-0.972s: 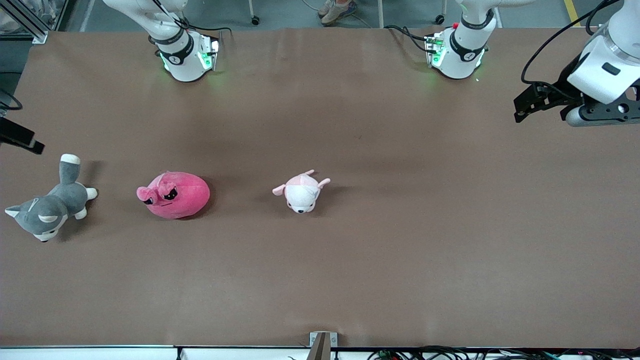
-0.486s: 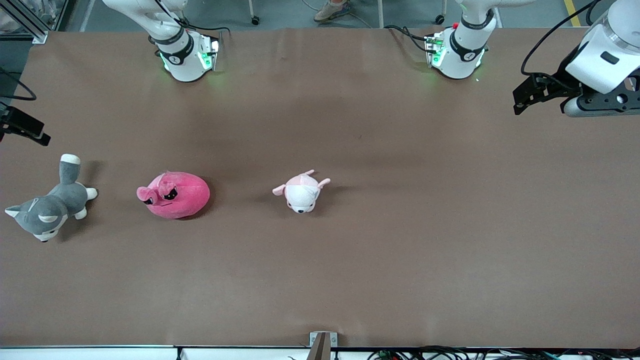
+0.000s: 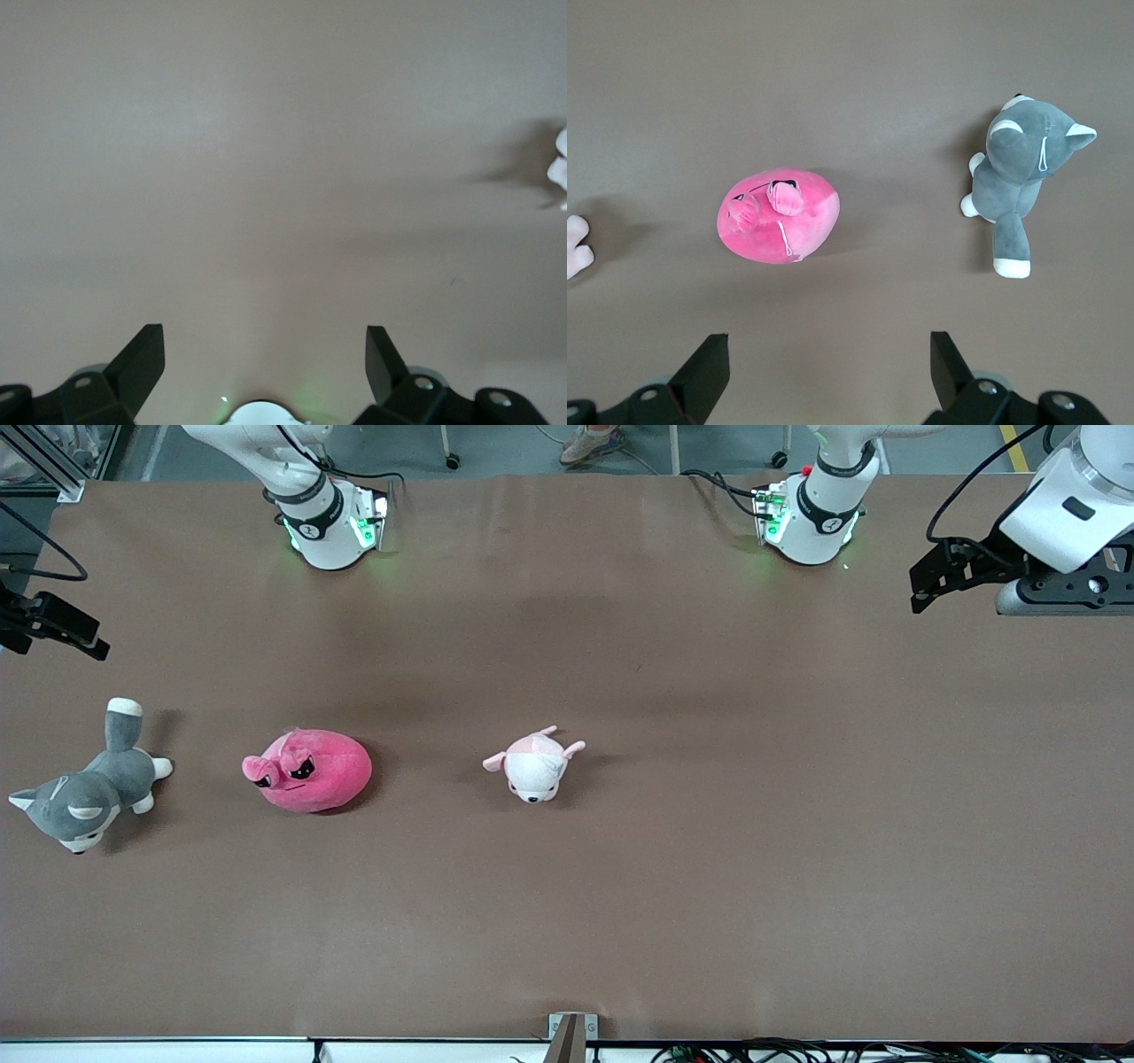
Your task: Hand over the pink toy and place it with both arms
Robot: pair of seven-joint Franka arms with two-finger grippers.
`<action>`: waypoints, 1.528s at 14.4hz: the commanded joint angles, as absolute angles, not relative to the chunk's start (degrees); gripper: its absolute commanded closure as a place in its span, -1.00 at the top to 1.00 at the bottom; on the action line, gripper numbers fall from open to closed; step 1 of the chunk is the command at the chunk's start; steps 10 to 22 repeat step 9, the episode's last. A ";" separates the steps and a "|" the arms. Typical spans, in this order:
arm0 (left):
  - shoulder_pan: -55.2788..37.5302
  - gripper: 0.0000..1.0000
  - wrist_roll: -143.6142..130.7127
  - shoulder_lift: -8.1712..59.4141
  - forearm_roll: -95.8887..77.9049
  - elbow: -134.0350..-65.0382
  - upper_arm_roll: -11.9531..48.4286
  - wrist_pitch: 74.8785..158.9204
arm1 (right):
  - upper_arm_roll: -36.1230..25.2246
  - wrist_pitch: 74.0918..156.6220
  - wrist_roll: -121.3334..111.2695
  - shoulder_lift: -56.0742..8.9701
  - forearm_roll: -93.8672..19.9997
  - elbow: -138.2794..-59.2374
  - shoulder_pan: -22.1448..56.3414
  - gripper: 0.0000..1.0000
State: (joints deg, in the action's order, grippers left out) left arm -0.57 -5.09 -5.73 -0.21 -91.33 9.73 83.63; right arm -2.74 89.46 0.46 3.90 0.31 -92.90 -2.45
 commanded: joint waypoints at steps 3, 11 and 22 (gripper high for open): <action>0.26 1.00 -3.25 -5.80 -1.23 -91.14 9.76 83.14 | -2.55 90.88 0.61 5.89 1.32 -95.45 -2.72 1.00; 0.26 1.00 -3.16 -3.87 -0.35 -88.51 9.67 82.88 | -2.55 90.97 0.61 5.89 1.76 -95.45 -2.55 1.00; 0.26 1.00 -3.16 -3.87 -0.35 -88.51 9.67 82.88 | -2.55 90.97 0.61 5.89 1.76 -95.45 -2.55 1.00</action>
